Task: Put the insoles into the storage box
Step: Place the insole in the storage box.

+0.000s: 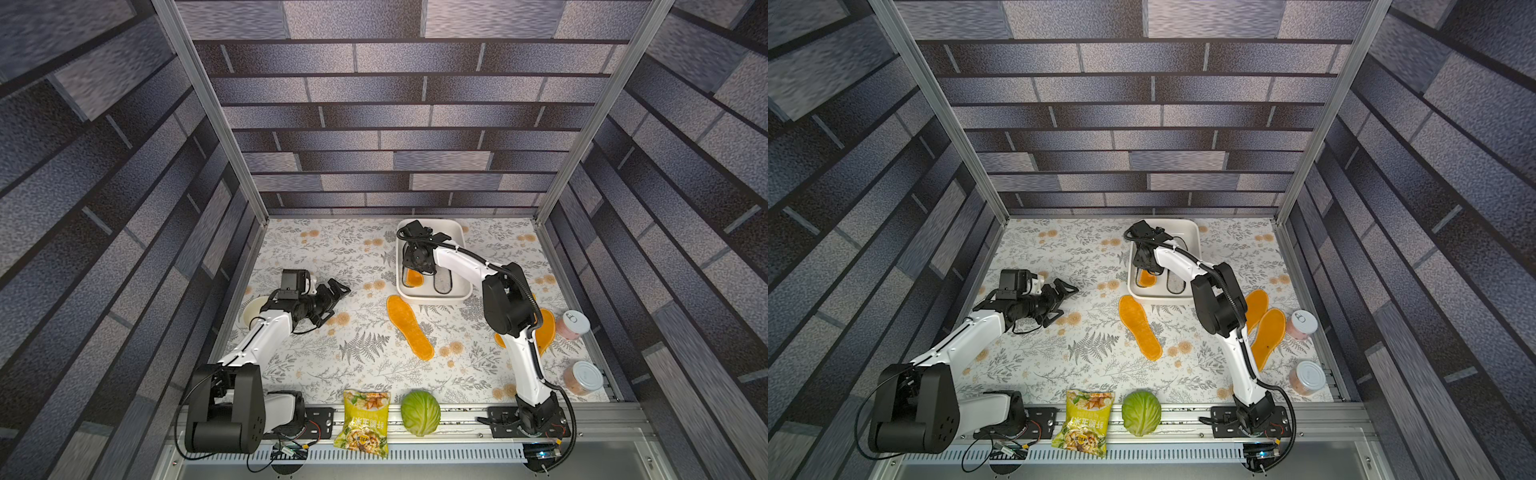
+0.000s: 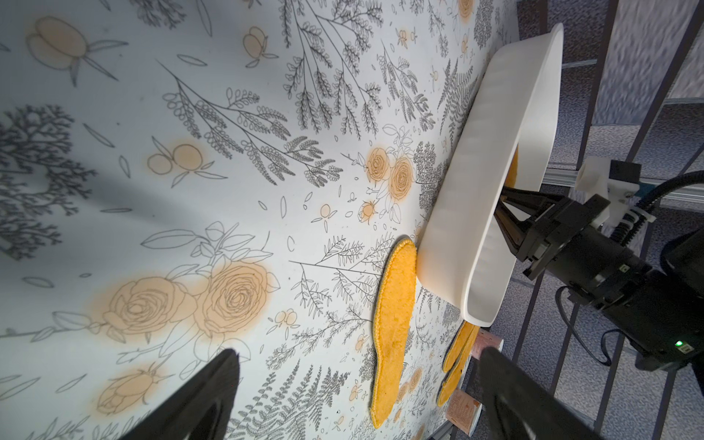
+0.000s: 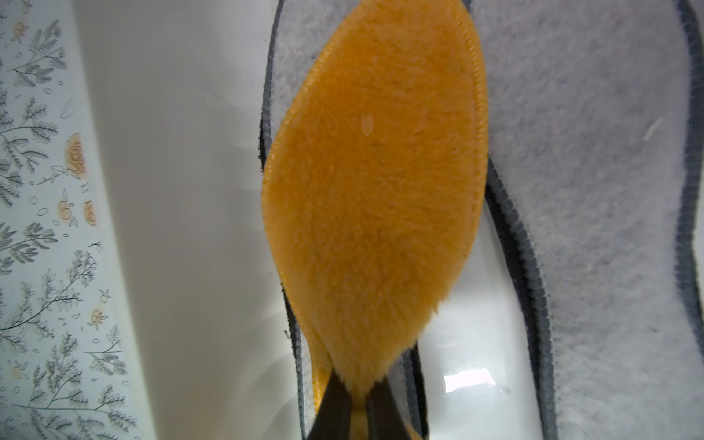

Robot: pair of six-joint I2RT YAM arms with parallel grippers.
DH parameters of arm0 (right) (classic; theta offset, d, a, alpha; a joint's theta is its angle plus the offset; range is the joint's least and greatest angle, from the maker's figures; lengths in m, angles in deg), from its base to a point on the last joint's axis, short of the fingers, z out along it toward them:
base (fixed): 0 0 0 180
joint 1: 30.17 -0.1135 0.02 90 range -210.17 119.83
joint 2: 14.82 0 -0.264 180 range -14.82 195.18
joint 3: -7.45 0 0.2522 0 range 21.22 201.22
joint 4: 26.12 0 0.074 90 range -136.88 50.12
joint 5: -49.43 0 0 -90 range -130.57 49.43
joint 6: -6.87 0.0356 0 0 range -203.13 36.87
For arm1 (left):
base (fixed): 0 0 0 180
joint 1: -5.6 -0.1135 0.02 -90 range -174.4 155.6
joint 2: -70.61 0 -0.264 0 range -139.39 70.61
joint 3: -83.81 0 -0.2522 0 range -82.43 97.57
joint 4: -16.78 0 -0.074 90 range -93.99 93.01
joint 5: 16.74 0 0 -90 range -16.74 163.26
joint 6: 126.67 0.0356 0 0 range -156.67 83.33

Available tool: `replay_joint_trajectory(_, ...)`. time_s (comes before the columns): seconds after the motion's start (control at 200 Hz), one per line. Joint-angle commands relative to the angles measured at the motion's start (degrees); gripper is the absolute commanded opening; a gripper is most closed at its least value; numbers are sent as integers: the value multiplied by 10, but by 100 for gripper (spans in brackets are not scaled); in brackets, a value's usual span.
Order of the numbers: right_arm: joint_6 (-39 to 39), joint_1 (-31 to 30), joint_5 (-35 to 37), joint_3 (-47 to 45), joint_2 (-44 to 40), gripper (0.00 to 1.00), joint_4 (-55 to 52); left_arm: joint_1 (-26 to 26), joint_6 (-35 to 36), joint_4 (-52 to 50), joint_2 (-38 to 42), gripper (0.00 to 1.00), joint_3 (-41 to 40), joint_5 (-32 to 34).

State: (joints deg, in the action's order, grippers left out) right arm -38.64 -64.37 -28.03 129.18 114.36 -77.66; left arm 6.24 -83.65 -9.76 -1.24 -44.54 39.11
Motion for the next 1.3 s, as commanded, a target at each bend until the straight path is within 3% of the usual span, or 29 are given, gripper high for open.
replay_joint_trajectory(0.0,-6,4,-3,21,7,5,-15,-5,2,7,0,100,11,-6)
replay_joint_trajectory(1.292,-18,16,-15,55,39,14,-28,-5,0,12,-2,100,7,-7)
